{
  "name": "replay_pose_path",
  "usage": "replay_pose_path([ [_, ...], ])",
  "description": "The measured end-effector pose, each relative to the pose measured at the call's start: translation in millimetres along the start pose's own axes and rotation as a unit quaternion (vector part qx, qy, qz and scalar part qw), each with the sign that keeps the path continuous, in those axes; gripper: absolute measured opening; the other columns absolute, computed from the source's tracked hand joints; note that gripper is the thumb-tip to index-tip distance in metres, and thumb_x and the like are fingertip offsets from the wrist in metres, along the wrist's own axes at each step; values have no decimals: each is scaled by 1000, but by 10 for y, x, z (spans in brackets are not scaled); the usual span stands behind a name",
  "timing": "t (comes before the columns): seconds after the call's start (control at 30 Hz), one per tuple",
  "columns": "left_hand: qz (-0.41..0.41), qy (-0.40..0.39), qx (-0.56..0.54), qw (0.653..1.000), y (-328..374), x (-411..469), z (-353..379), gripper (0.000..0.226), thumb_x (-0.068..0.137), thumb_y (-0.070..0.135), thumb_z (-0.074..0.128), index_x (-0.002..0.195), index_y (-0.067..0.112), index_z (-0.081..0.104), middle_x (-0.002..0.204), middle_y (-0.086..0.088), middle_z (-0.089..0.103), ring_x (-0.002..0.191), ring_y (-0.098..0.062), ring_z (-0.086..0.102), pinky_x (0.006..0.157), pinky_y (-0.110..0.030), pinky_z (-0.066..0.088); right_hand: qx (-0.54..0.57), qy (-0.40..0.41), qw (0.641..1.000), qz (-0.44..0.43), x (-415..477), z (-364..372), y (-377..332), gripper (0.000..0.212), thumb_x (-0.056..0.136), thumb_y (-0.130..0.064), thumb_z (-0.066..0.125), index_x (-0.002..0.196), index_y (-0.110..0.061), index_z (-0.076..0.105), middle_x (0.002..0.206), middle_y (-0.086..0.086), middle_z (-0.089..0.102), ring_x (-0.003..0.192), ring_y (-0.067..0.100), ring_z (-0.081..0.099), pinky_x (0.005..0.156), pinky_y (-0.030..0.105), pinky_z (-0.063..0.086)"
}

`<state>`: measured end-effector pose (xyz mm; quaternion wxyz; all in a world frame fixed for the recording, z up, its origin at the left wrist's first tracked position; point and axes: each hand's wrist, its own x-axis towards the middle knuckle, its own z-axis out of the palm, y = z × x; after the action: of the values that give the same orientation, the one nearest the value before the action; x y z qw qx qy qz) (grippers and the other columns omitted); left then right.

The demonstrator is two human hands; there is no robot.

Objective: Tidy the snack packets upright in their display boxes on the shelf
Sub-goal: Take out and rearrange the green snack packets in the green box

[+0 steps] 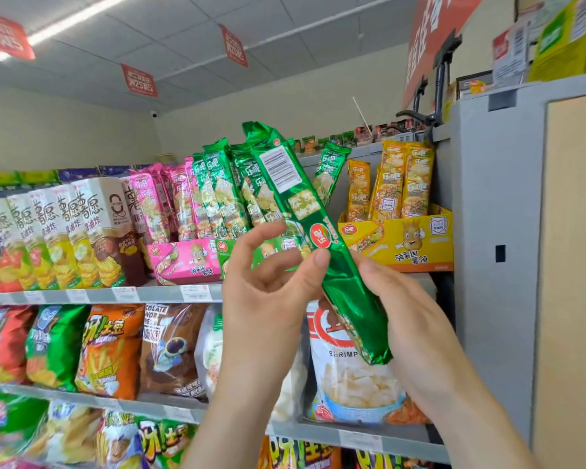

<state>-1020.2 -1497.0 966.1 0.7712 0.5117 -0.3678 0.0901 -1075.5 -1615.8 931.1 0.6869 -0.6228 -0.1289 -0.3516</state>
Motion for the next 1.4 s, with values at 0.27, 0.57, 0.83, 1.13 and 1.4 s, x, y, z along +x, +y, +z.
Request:
replay_pose_path([
  [0.27,-6,19,-72,997,-58,1,-40,33,74,26,70,103,16,56,82,-10,75,68,-19,70,62,-30,58,22,-100,990,96,-120,-51,-81,43,84,-59,60,106,-25,72,75,1,65,54,16,56,46,21,42],
  [0.57,-25,-19,-108,994,-80,-70,17,43,79,35,68,113,11,61,101,-12,74,91,-29,71,72,-35,59,-353,60,921,-152,-199,8,53,60,77,-58,67,133,-47,50,109,-21,62,104,4,62,79,13,47],
  [0.83,-59,17,-208,976,-95,-21,-68,32,87,27,55,111,6,59,95,-8,69,82,-21,67,74,-37,59,8,-36,999,-28,-260,-103,-71,34,81,-32,66,114,-41,70,102,2,76,73,23,74,63,25,58],
  [1.13,-102,33,-237,966,-140,11,-106,43,84,33,57,117,8,64,105,-13,65,94,-27,64,79,-46,59,-97,35,989,-109,-308,-62,-61,27,90,-24,58,110,-35,73,97,-15,76,86,5,73,72,14,55],
  [1.4,-98,15,-120,988,-109,17,-203,51,68,42,75,104,8,65,93,-10,67,85,-23,69,67,-35,58,-114,21,985,-125,-310,-76,-53,35,79,-14,70,112,-24,73,118,-13,70,112,3,64,88,14,50],
])
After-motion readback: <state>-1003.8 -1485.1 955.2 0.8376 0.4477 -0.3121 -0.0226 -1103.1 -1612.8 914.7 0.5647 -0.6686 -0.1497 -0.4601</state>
